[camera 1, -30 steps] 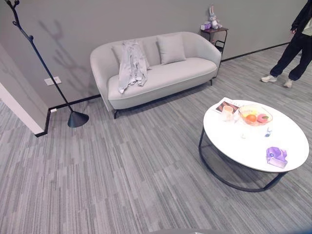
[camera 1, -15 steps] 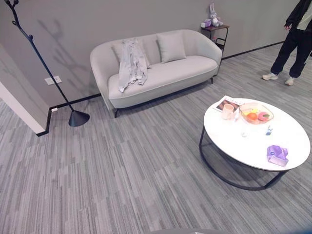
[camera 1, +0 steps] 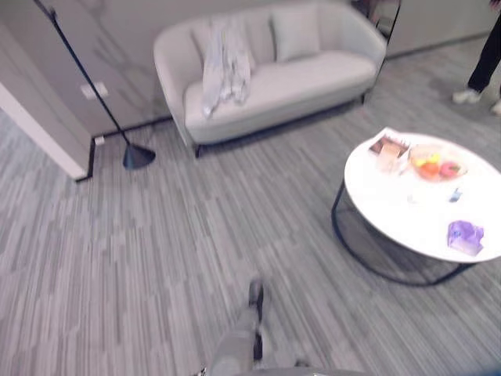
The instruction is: Hang the clothes on the sofa on the clothes rack.
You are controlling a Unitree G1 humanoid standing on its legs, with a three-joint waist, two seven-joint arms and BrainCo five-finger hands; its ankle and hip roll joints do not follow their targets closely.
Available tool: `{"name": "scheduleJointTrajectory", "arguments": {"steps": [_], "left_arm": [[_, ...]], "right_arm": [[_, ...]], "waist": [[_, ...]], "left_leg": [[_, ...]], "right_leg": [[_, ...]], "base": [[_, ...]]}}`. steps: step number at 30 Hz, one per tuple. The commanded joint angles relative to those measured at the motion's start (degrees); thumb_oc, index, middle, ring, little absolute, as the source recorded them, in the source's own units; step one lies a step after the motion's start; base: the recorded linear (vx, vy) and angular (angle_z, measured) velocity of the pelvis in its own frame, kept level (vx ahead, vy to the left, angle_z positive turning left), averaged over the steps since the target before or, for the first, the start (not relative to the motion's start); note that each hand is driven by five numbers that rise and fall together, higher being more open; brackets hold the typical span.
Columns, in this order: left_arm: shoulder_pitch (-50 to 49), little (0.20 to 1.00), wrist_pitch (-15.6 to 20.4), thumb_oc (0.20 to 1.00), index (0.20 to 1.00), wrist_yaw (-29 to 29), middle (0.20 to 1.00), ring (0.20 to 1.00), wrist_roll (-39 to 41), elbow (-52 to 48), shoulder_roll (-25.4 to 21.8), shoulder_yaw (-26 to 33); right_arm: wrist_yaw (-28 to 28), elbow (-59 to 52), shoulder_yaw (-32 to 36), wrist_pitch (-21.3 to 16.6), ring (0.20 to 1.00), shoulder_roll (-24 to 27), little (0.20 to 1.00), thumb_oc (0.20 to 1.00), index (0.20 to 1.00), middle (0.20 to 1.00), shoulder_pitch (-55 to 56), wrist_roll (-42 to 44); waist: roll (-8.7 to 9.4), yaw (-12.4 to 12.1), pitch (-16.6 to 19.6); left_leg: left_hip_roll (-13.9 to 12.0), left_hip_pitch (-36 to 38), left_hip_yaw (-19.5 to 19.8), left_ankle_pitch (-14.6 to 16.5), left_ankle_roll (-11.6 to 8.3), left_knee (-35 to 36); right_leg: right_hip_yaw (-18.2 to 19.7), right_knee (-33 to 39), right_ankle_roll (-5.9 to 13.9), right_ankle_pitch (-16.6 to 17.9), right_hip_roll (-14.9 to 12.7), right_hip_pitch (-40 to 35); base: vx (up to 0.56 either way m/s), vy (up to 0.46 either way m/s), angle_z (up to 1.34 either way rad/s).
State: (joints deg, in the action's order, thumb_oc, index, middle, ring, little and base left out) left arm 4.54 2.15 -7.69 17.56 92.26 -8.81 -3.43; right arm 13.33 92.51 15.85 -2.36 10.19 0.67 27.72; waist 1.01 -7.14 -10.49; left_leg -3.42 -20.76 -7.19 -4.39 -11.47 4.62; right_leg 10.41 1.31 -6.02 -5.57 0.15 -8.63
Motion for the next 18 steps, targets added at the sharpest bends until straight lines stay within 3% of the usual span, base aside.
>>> {"name": "scheduleJointTrajectory", "arguments": {"steps": [1, 4, 5, 6, 8, 9, 11, 12, 13, 14, 16, 18], "left_arm": [[-1.9, 1.000, 0.9, 1.000, 1.000, -0.6, 1.000, 1.000, -1.3, 2.1, 10.6, -3.1], [-4.0, 1.000, 1.4, 1.000, 1.000, -0.3, 1.000, 1.000, -2.6, 2.8, 7.4, -0.8], [-3.8, 1.000, 1.7, 1.000, 1.000, -0.3, 1.000, 1.000, -2.5, 2.8, 6.0, 0.1], [-3.8, 1.000, 1.7, 1.000, 1.000, -0.3, 1.000, 1.000, -2.5, 2.8, 6.0, 0.1], [-2.7, 1.000, 1.8, 1.000, 1.000, 0.1, 1.000, 1.000, -2.7, 1.9, 6.1, -0.6], [-2.7, 1.000, 1.9, 1.000, 1.000, 0.7, 1.000, 1.000, -3.6, 1.3, 5.9, -1.3], [-2.6, 1.000, 2.6, 1.000, 1.000, 1.6, 1.000, 1.000, -4.3, 0.1, 5.5, -1.9], [-2.6, 1.000, 2.6, 1.000, 1.000, 1.6, 1.000, 1.000, -4.3, 0.1, 5.5, -1.9], [-2.2, 1.000, 2.9, 1.000, 1.000, 2.3, 1.000, 1.000, -4.6, -0.6, 5.5, -2.6], [-1.9, 1.000, 2.9, 1.000, 1.000, 2.1, 1.000, 1.000, -4.4, -1.1, 5.4, -2.8], [-2.4, 1.000, 3.2, 1.000, 1.000, 2.7, 1.000, 1.000, -5.0, -1.2, 4.5, -2.6], [-2.8, 1.000, 3.3, 1.000, 1.000, 2.7, 1.000, 1.000, -4.5, -1.2, 3.9, -1.8]], "right_arm": [[-0.4, 4.9, -1.6, -1.2, 1.000, -6.2, 1.000, 1.000, 1.000, 1.000, 7.3, -4.3], [-0.4, 4.9, -1.5, 0.3, 1.000, -4.5, 1.000, 1.000, 1.000, 1.000, 9.3, -5.3], [-0.1, 4.9, -1.3, 0.4, 1.000, -4.1, 1.000, 1.000, 1.000, 1.000, 9.3, -4.8], [-0.1, 4.9, -1.3, 0.4, 1.000, -4.1, 1.000, 1.000, 1.000, 1.000, 9.3, -4.8], [0.7, 2.7, -2.7, 0.0, 1.000, -4.9, 1.000, 1.000, 1.000, 1.000, 7.1, -3.9], [0.7, 0.8, -3.1, 0.1, 1.000, -5.5, 1.000, 1.000, 1.000, 1.000, 5.9, -4.4], [0.3, -2.4, -4.5, -1.0, 1.000, -5.9, 1.000, 1.000, 1.000, 1.000, 4.5, -5.5], [0.3, -2.4, -4.5, -1.0, 1.000, -5.8, 1.000, 1.000, 1.000, 1.000, 4.5, -5.5], [0.2, -4.2, -5.1, -1.3, 1.000, -6.5, 1.000, 1.000, 1.000, 1.000, 3.5, -6.0], [0.4, -4.4, -5.0, -1.2, 1.000, -6.3, 1.000, 1.000, 1.000, 1.000, 3.1, -5.5], [0.7, -5.5, -5.1, -1.1, 1.000, -6.4, 1.000, 1.000, 1.000, 1.000, 2.3, -5.1], [1.3, -5.4, -5.0, -0.6, 1.000, -6.7, 1.000, 1.000, 1.000, 1.000, 2.2, -4.6]], "waist": [[4.13, -2.0, 9.9], [5.16, -4.7, 14.4], [5.07, -5.3, 15.5], [4.96, -5.4, 15.6], [1.49, -3.0, 15.3], [0.10, -1.8, 14.7], [-2.62, 0.9, 13.2], [-2.64, 0.9, 13.2], [-3.55, 2.8, 11.9], [-3.75, 3.5, 11.5], [-3.57, 6.9, 9.9], [-2.93, 8.0, 9.8]], "left_leg": [[5.3, -7.9, -3.2, -1.2, 7.85, -2.0], [3.6, -8.0, 0.5, -3.7, 6.38, -9.3], [3.4, -6.4, 1.4, -4.3, 6.46, -10.4], [3.2, -6.5, 1.4, -4.3, 6.45, -10.4], [2.4, 4.8, 0.0, -3.4, 7.52, -10.0], [2.7, 9.4, -0.7, -2.9, 7.92, -7.9], [2.2, 18.3, -0.5, -2.3, 8.14, -3.2], [2.2, 18.3, -0.5, -2.3, 8.14, -3.2], [2.2, 22.5, 0.0, -2.0, 8.04, -1.3], [2.0, 23.3, -0.1, -1.8, 7.82, -1.2], [3.4, 28.6, 2.2, -0.9, 7.48, -0.5], [3.8, 30.7, 4.1, 0.3, 7.52, 0.4]], "right_leg": [[-1.6, 2.0, 6.10, 13.1, 0.5, -13.5], [-1.9, -3.4, 6.46, 15.2, -3.4, -14.8], [-2.4, -8.0, 6.64, 16.1, -4.0, -13.5], [-2.2, -8.1, 6.64, 16.1, -3.9, -13.3], [-8.0, -27.3, 5.09, 14.3, -4.2, -9.9], [-10.5, -32.2, 4.23, 12.7, -4.1, -7.8], [-13.8, -39.7, 4.96, 9.9, -1.9, 0.7], [-13.8, -39.7, 4.96, 9.9, -1.9, 0.7], [-14.9, -37.7, 4.90, 8.3, -1.2, 4.8], [-15.2, -35.0, 5.13, 8.9, -0.8, 6.6], [-15.0, -23.2, 6.10, 9.6, -0.7, 13.8], [-14.2, -10.9, 6.53, 10.5, -2.4, 17.5]], "base": [[0.79, 0.063, -1.15], [0.92, 0.139, -1.05], [0.52, 0.148, -0.74], [0.83, 0.277, -0.48], [0.93, 0.361, 0.11], [0.71, 0.339, 0.39], [0.58, 0.255, 0.38], [0.51, 0.124, 0.07], [0.39, 0.035, -0.03], [0.73, 0.002, 0.16], [0.73, -0.079, 0.32], [0.52, -0.106, 0.25]]}}
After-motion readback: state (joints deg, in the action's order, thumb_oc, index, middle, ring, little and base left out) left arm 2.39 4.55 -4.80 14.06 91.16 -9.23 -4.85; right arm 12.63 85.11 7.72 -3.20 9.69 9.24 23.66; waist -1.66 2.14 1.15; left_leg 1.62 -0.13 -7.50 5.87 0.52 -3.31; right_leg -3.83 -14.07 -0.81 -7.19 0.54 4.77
